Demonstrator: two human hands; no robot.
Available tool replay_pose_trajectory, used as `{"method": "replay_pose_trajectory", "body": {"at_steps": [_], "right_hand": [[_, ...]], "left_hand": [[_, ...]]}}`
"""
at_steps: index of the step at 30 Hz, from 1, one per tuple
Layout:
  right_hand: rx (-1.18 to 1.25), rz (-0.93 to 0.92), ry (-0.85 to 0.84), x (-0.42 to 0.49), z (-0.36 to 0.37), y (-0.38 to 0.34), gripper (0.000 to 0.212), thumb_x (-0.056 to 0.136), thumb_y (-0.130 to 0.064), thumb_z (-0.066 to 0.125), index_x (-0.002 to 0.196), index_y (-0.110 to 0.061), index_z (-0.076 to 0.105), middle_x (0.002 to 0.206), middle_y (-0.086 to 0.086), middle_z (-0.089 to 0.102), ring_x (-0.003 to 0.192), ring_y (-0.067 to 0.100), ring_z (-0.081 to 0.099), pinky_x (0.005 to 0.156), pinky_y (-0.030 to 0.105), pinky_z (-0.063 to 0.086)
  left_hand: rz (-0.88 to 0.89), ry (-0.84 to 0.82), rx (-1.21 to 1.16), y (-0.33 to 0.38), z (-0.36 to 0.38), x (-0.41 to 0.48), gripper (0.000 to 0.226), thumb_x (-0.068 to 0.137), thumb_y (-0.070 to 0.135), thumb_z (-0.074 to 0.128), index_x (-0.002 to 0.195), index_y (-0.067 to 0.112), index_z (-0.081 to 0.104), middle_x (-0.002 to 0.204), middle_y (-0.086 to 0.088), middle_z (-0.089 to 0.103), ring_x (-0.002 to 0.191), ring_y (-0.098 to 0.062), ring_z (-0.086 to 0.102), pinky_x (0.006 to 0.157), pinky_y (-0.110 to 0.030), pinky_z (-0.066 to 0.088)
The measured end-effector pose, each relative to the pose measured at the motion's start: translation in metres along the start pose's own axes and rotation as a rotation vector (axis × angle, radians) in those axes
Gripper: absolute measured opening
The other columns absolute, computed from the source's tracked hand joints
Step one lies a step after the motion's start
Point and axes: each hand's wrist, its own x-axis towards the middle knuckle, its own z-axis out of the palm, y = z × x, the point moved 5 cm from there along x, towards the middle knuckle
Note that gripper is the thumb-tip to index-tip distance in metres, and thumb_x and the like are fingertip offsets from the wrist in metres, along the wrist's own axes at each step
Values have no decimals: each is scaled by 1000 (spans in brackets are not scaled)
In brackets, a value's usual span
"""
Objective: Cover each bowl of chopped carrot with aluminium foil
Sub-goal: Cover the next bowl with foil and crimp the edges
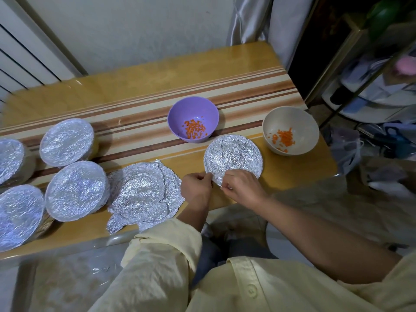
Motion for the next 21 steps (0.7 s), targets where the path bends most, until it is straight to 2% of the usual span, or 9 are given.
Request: {"method": "replay_pose_trajectory", "body": {"at_steps": [3, 9, 13, 17, 21], "right_hand": [[4, 10, 6, 2, 1, -2, 22, 64, -3, 78, 58, -12, 59, 61, 0, 54, 56, 22, 56, 53, 23, 33], [15, 18, 18, 4, 1, -2, 19, 66, -2, 75, 58, -11, 60, 61, 1, 55, 57, 23, 56, 53, 22, 32], [23, 17, 11, 4, 0, 0, 19, 65, -3, 76, 59, -12, 60, 62, -1, 55, 58, 22, 57, 53, 22, 31], [51, 4, -1, 2, 0, 2, 20, 66, -3, 76, 59, -12, 59, 63, -1, 55, 59, 21, 55, 51, 25, 37], [51, 1, -4, 3, 0, 2, 22, 65, -2, 77, 59, -12, 58, 62, -1, 54, 58, 21, 55, 52, 23, 33]], "left_hand": [[-12, 5, -37, -5, 1, 0, 50, 54, 63, 60, 71, 19, 77, 69, 1, 75, 70, -27, 74, 77, -40, 60], [-34, 0, -30, -4, 3, 1, 34, 62, 46, 66, 72, 15, 77, 72, -2, 75, 73, -27, 74, 78, -40, 60], [-17, 20, -6, -2, 1, 4, 46, 61, 59, 64, 79, 18, 78, 76, -1, 76, 75, -26, 74, 80, -35, 58], [15, 25, 60, 4, -1, 9, 19, 80, 32, 75, 77, 13, 79, 76, -5, 76, 77, -26, 72, 74, -31, 54], [18, 15, 60, 5, -2, 9, 21, 77, 35, 75, 75, 14, 78, 72, -5, 75, 74, -28, 73, 76, -35, 58]]}}
